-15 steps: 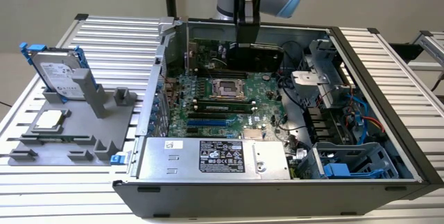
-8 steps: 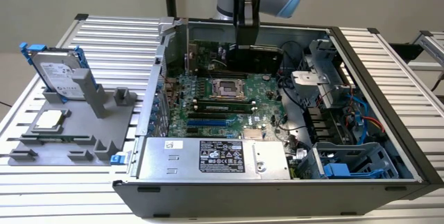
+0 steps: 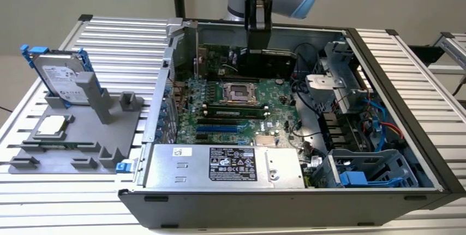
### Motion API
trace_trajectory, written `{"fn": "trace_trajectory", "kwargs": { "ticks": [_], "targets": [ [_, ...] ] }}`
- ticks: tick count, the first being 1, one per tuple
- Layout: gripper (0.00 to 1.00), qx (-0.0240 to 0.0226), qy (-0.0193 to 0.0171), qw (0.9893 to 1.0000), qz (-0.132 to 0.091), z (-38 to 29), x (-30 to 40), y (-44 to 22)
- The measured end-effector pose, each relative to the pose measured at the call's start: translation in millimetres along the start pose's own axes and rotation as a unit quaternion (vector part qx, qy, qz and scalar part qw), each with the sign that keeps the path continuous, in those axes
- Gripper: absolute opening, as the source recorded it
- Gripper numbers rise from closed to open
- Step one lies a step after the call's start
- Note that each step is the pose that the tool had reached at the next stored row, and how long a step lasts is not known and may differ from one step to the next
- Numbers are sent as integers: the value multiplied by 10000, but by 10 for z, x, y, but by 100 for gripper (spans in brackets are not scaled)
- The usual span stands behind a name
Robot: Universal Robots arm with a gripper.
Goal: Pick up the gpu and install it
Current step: 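Insert the gpu into the slot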
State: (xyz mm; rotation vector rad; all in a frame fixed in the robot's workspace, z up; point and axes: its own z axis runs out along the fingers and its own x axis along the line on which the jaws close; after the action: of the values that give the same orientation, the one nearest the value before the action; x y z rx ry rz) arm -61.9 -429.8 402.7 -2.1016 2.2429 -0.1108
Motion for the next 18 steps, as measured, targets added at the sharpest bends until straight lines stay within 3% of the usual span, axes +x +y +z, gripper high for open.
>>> {"fn": "trace_trajectory", "kwargs": {
  "ticks": [18],
  "targets": [
    [0,0,0,10000,0,46,0,5]
  ]
}}
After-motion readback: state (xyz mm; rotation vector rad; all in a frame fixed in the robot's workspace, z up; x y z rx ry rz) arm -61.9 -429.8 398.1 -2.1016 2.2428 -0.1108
